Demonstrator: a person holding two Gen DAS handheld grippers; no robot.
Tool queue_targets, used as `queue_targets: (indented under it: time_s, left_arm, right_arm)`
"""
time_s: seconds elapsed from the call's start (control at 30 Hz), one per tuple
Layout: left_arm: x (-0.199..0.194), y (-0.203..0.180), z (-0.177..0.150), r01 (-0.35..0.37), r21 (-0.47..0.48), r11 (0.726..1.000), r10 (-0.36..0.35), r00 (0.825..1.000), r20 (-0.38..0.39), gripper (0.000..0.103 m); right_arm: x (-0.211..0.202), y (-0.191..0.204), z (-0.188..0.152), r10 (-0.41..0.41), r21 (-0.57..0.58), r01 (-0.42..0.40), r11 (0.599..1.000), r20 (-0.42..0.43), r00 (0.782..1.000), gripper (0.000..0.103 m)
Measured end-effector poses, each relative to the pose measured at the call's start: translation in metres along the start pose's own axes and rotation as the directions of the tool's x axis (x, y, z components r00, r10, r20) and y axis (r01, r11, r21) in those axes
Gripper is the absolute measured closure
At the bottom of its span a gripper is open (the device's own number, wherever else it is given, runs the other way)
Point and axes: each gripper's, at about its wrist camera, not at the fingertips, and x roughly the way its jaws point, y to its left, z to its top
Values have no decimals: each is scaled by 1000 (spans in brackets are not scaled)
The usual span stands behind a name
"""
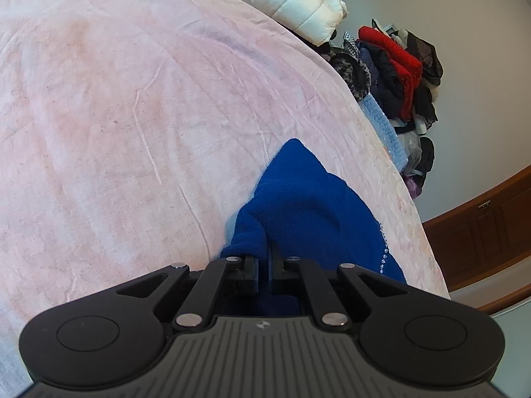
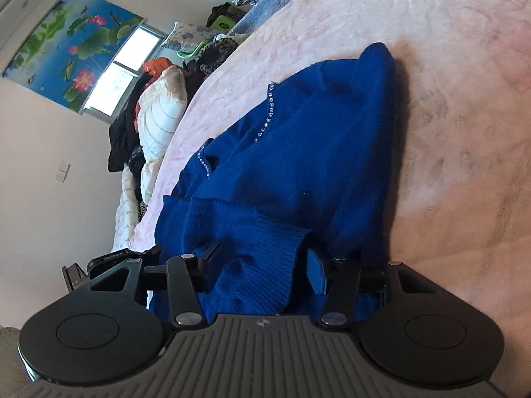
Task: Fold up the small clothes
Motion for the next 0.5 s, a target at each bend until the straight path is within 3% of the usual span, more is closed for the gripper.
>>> queue_targets:
  time_s: [0.03,0.07,0.1,0.2,0.27,0.3,0.37,0.43,0.5]
  left_arm:
    - [0,-1,-1,-4,8,1000,4,1000,5,98]
    - [0,-2,-1,-8,16,1000,7,1000,8,98]
    - [0,-4,-2,-12,24,1000,12,1000,10,98]
    - [-1,-5,-2,-15,34,999,14,1000,9,98]
    - [-2,-4,-2,-11,39,999,10,1000,6,98]
    - [-1,-3,-2,-6,43,999,6,1000,6,98]
    - [-1,-2,-1,1,43,999,-1,1000,7,98]
    - [0,-2,-3,-1,50,999,0,1000,17,98]
    - [0,-6,-5,-14,80,997,12,1000,25,98]
  right_arm:
    - [0,0,0,-6,0,6,1000,3,1000,56]
    - [1,-1,0,-26,-5,26,1000,2,1000,81]
    - [2,0,1,-55,-14,55,998,2,998,94]
    - [-9,12,3,-60,-86,63,994,43,997,94]
    - [-28,21,8,-20,-103,29,994,93,996,95]
    - [-35,19,8,-28,-109,40,993,110,994,95]
    - [-30,-9,11,-151,-51,155,987,71,986,96]
    - [-30,-31,11,-124,19,123,992,57,991,100]
    - [-36,-20,10,-137,-32,141,990,91,986,99]
